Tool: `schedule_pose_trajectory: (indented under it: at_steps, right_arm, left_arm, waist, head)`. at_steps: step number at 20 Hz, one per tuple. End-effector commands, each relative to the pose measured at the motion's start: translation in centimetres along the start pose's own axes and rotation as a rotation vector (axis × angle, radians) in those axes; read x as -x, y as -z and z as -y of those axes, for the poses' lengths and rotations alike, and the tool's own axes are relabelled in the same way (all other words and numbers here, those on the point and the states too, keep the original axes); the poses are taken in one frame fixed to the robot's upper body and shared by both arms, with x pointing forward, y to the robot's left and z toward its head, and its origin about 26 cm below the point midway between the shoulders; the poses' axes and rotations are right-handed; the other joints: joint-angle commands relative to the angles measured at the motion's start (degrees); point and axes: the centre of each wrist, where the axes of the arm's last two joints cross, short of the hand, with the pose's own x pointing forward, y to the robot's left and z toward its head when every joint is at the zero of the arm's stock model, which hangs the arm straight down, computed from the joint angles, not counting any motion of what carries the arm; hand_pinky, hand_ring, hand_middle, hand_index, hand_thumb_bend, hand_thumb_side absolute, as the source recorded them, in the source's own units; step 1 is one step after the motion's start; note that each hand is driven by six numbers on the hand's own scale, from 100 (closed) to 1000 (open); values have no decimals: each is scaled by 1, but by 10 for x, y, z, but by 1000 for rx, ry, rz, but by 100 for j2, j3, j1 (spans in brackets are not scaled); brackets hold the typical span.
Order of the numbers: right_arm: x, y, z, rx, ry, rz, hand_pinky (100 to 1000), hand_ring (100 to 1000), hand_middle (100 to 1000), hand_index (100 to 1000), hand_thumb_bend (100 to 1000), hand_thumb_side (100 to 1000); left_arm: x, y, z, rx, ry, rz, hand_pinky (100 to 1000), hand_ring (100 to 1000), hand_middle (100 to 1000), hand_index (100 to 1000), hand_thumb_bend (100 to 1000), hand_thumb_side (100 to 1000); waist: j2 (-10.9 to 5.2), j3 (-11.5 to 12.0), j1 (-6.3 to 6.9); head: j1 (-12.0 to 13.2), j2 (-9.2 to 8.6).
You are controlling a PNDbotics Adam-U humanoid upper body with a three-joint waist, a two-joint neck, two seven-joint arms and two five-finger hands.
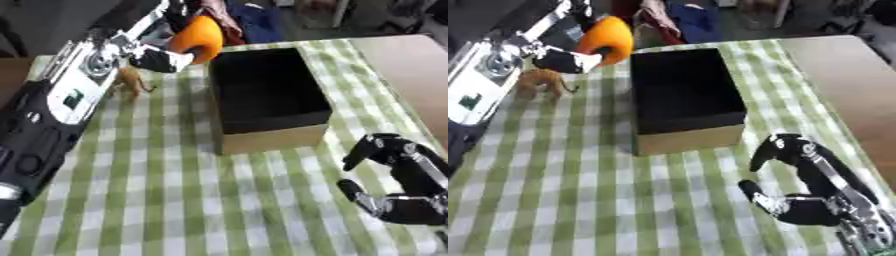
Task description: Pick up objects on the table and place them in the box.
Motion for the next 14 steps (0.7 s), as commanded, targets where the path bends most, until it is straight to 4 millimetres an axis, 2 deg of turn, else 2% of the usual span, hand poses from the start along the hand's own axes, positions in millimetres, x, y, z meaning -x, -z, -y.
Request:
schedule_pose_trajectory:
  at_steps: [1, 3, 5, 10, 14]
  right_arm:
    - [-7, 5, 4, -26, -14, 30, 669, 542, 511, 567, 342, 100]
    - [-8, 6, 4, -35, -13, 37, 669, 542, 511, 567, 342, 100]
    - [-9, 7, 4, -41, -13, 41, 669, 542, 511, 567, 342, 100]
    - [-10, 9, 3, -47, -10, 47, 669, 542, 511, 567, 342, 100]
    - [-10, 8, 4, -44, -9, 45, 669, 542, 512, 567, 341, 100]
  left_arm:
    - [-9, 15, -3, 8, 58, 70, 624, 505, 456, 473, 293, 100]
    - [-14, 20, 3, 35, 78, 108, 627, 508, 461, 485, 333, 100]
    - [-20, 23, 9, 70, 99, 146, 633, 518, 472, 516, 424, 100]
    - [-24, 24, 25, 185, 143, 207, 649, 529, 511, 586, 555, 100]
    - [-24, 22, 27, 240, 146, 237, 663, 546, 542, 700, 666, 223]
  waist:
    - [-70, -74, 0]
    - [-52, -137, 11]
    - [-35, -185, 20]
    - [-13, -247, 33]
    - [-4, -222, 24]
  head:
    - [83, -109]
    - [106, -133]
    - [114, -153]
    - [106, -177]
    - [73, -175]
